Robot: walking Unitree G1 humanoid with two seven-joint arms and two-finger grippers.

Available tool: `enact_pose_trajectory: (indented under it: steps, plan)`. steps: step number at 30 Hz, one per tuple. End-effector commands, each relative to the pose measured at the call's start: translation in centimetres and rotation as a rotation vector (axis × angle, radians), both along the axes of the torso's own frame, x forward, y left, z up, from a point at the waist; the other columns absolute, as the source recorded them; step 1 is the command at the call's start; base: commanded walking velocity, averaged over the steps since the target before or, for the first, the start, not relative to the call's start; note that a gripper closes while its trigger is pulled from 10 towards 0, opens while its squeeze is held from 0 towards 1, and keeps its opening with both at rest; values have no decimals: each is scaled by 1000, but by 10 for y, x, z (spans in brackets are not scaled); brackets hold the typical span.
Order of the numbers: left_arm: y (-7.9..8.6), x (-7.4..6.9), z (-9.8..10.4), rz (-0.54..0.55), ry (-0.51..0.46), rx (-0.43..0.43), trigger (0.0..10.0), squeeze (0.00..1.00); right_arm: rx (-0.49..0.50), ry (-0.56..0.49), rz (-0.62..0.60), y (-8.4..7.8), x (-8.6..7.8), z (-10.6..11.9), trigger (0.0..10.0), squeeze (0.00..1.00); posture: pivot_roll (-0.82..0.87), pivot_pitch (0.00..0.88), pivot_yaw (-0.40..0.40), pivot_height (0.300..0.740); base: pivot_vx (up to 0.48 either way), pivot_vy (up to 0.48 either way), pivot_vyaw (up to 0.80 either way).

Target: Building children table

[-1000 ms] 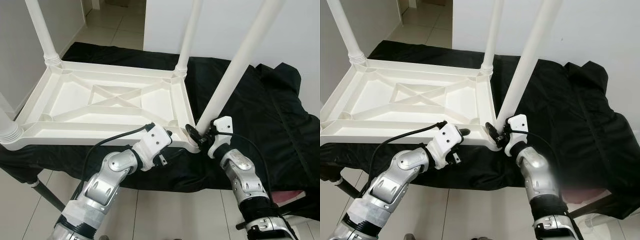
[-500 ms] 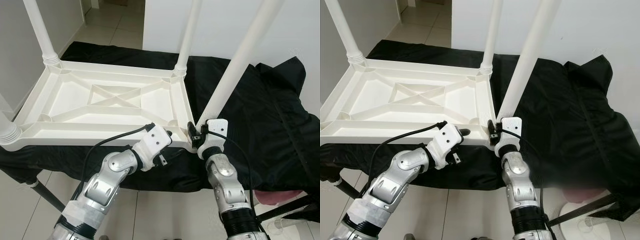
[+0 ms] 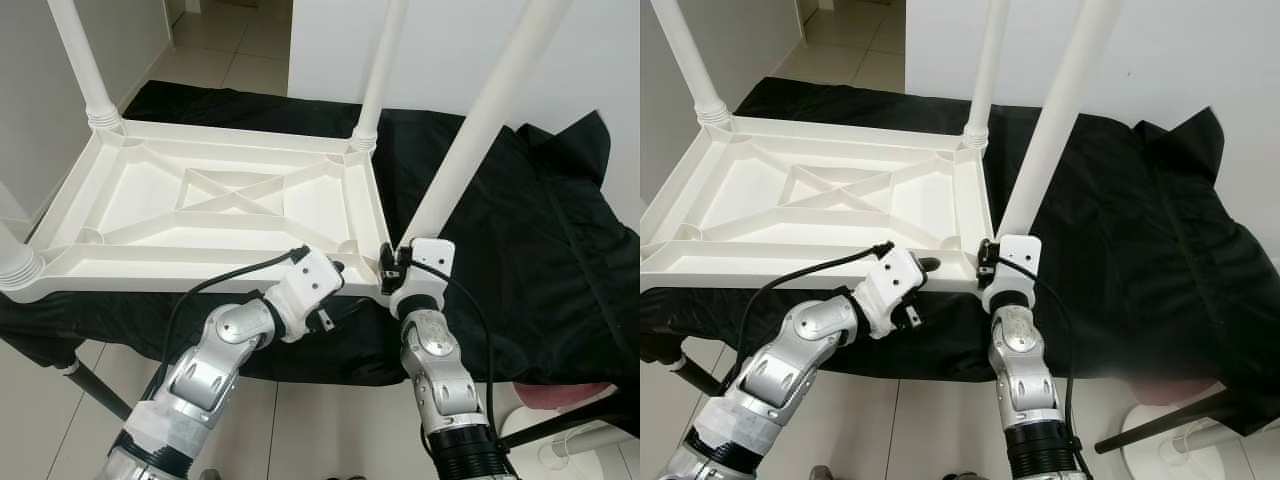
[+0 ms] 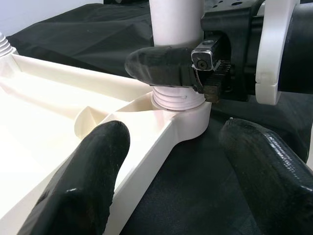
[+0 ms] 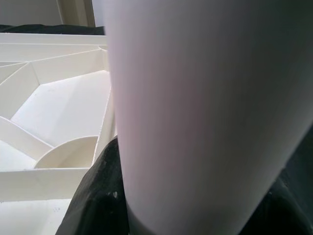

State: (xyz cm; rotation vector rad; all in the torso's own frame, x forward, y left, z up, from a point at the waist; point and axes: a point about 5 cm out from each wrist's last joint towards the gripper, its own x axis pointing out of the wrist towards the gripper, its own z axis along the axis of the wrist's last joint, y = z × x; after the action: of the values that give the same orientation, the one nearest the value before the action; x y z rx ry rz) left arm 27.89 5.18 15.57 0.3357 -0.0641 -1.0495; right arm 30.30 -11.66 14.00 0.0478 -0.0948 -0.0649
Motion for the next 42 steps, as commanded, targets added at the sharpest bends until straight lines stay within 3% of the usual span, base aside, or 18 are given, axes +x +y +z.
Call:
enact_pose_trajectory:
  steps: [1, 4, 5, 11, 12, 13, 19, 21, 27, 34, 42]
  plan:
    - [-1, -1, -1, 9, -4, 7, 10000, 0, -5, 1, -12, -3, -4, -1, 10000, 0, 16, 73, -85, 740, 0, 0, 0]
    - [-1, -1, -1, 10, -4, 5, 10000, 0, -4, -9, 0, -5, -3, -1, 10000, 0, 15, 71, -88, 740, 0, 0, 0]
    - [-2, -1, -1, 11, -4, 2, 10000, 0, 3, -15, 3, -9, -2, 0, 10000, 1000, 13, 72, -89, 740, 0, 0, 0]
    - [-3, -2, 0, 11, -4, -1, 10000, 0, -18, -37, 49, -17, -3, 1, 10000, 1000, 11, 78, -93, 740, 0, 0, 0]
    - [-3, -2, 0, 11, -5, -1, 10000, 0, -18, -32, 106, -18, -5, 0, 10000, 1000, 11, 82, -95, 740, 0, 0, 0]
    - [-3, -2, 0, 12, -4, -1, 10000, 0, -5, -35, 131, -19, -6, 0, 10000, 0, 12, 82, -96, 740, 0, 0, 0]
    - [-2, -2, -1, 17, -3, -1, 10000, 0, 10, -49, 189, -22, -8, 2, 10000, 0, 13, 86, -98, 740, 0, 0, 0]
    - [-1, -4, -3, 20, 3, 0, 10000, 0, -23, -57, 308, -29, -10, 2, 10000, 0, 17, 89, -103, 740, 0, 0, 0]
    - [-1, -6, -4, 17, 7, 2, 10000, 0, -107, -44, 487, -34, -9, 0, 10000, 0, 14, 90, -102, 740, 0, 0, 0]
    - [-3, -3, -3, 13, 4, 4, 10000, 0, -159, -23, 556, -43, 1, 1, 10000, 0, 11, 83, -107, 740, 0, 0, 0]
    - [-4, -1, -3, 15, -4, 2, 10000, 0, -218, -22, 584, -41, 15, 2, 10000, 0, 10, 65, -113, 740, 0, 0, 0]
